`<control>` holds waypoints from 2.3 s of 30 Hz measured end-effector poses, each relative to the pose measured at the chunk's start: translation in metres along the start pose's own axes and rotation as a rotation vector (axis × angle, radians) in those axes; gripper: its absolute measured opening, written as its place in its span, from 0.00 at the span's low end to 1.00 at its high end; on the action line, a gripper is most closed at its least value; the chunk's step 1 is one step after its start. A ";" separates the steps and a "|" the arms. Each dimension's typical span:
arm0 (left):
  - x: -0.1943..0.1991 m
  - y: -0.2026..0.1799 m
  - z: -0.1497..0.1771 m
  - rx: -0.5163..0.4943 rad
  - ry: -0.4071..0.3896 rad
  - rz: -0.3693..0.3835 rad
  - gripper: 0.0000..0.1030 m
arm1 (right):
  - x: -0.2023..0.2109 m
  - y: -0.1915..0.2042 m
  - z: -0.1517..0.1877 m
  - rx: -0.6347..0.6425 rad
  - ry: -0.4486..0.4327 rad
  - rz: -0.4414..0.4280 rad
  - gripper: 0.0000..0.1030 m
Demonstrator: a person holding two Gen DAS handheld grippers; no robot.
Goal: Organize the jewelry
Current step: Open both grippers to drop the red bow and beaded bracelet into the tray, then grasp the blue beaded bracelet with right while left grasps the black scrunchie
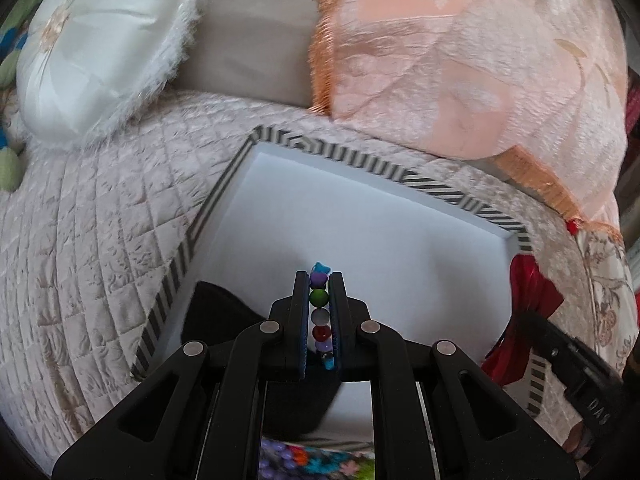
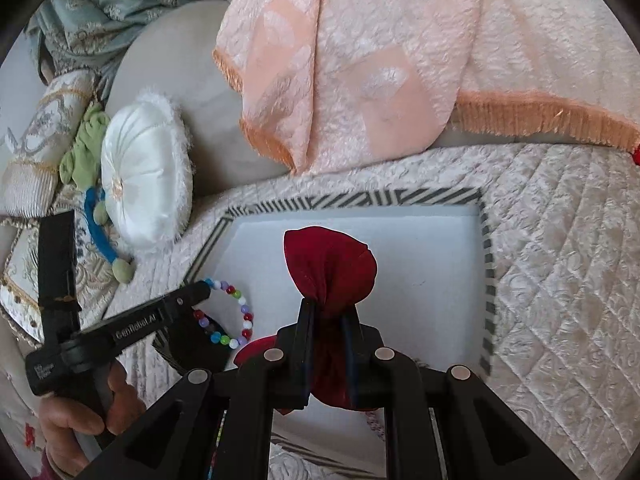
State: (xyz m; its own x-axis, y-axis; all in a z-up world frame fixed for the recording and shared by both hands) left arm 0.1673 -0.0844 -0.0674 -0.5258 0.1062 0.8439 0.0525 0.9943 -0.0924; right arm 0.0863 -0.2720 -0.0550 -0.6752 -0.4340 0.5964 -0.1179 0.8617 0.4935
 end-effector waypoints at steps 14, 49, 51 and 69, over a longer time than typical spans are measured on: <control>-0.014 0.011 0.004 0.017 0.057 -0.005 0.48 | -0.032 -0.015 0.011 0.010 0.088 0.100 0.43; 0.105 0.050 0.119 -0.054 0.028 0.045 0.56 | 0.105 0.061 0.089 0.188 0.005 0.079 0.44; 0.106 0.055 0.126 -0.048 0.029 0.055 0.56 | 0.111 0.055 0.100 0.191 0.020 0.109 0.44; 0.068 0.058 0.140 0.003 0.130 0.054 0.56 | 0.099 -0.027 0.128 -0.008 0.112 0.274 0.44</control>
State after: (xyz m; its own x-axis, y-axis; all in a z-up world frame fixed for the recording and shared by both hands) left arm 0.0159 -0.0202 -0.0894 -0.4078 0.1596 0.8990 0.0748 0.9871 -0.1414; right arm -0.0707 -0.3051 -0.0900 -0.5966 -0.2121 0.7740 0.0636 0.9489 0.3091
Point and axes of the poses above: each gripper's, at about its wrist camera, not at the fingertips, and x roughly against the way its jaws point, y to its left, z to its underside, the point moved 3 cm from there along -x, roughly the way its jaws point, and after that the axes turned 8 degrees about -z, right-handed, at the moved point
